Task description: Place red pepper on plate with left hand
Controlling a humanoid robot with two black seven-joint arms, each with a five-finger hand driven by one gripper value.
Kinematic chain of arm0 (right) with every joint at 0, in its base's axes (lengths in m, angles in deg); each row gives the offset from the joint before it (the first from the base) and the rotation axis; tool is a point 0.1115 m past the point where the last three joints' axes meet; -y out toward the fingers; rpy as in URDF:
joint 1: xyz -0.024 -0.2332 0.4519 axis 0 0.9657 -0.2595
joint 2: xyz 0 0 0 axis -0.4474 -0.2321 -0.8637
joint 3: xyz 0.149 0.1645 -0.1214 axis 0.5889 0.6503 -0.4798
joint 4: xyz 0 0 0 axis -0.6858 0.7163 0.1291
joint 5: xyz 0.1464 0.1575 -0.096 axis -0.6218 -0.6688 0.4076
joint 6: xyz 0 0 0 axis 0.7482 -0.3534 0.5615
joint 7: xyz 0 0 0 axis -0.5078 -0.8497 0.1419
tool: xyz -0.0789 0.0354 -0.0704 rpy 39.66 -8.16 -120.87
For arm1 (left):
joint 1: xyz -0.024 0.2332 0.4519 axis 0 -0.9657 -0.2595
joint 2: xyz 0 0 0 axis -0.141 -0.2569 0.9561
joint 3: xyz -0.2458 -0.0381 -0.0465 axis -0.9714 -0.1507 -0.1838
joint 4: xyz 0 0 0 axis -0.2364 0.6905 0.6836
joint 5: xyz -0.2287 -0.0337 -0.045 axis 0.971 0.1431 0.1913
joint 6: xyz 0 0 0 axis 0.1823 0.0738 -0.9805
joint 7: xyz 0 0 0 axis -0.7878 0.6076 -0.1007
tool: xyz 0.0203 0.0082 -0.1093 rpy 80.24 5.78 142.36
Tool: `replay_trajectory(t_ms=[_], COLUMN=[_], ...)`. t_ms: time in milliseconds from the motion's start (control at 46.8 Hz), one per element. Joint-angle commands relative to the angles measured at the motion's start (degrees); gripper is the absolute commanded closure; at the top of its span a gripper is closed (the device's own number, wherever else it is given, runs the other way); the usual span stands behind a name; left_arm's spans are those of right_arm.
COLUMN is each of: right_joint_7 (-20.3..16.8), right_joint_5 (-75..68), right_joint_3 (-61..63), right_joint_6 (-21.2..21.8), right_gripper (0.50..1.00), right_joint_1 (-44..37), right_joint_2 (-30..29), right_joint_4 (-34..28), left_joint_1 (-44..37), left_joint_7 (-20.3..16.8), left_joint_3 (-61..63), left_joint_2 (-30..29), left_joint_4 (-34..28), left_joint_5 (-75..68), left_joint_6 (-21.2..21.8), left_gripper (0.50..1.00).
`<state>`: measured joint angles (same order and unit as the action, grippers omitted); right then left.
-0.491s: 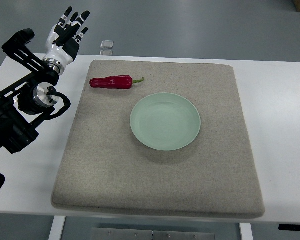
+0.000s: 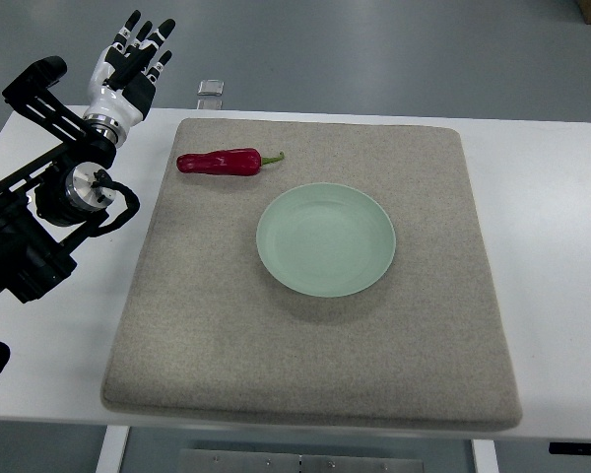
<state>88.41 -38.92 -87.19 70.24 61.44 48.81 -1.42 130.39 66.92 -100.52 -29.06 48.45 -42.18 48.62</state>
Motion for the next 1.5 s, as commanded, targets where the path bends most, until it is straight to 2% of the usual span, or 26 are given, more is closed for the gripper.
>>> replay_trajectory(t_ms=[0,577,790,918,1175,1474], right_joint_7=[0.01,0.01,0.01,0.01,0.01,0.01], right_joint_5=[-0.03,-0.03,-0.03,-0.03,-0.03,-0.03], right_joint_3=[0.0,0.0,0.09,0.0,0.0,0.0], right_joint_6=[0.04,0.04,0.04,0.04,0.04,0.04], right_gripper=[0.572,0.572,0.572,0.572,0.572,0.572], right_joint_1=[-0.04,0.05,-0.04,-0.04,-0.04,0.05], right_joint_2=[0.0,0.0,0.0,0.0,0.0,0.0], right_joint_4=[0.02,0.02,-0.07,0.02,0.02,0.02], left_joint_1=[0.02,1.51,1.69,1.69,1.69,1.86], left_joint_7=[-0.04,1.1,1.45,3.12,4.53,4.53], left_joint_3=[0.03,0.91,0.99,1.08,1.08,0.99], left_joint_2=[-0.09,-0.27,-0.27,-0.62,-0.88,-1.94], left_joint_4=[-0.11,-0.38,-0.64,-0.64,-0.55,-0.64], left_joint_5=[0.0,-0.44,-5.89,-8.17,-21.44,-23.38], left_joint_6=[-0.19,0.07,0.43,-0.19,-0.28,-3.53], left_gripper=[0.5,0.504,0.504,0.504,0.504,0.501])
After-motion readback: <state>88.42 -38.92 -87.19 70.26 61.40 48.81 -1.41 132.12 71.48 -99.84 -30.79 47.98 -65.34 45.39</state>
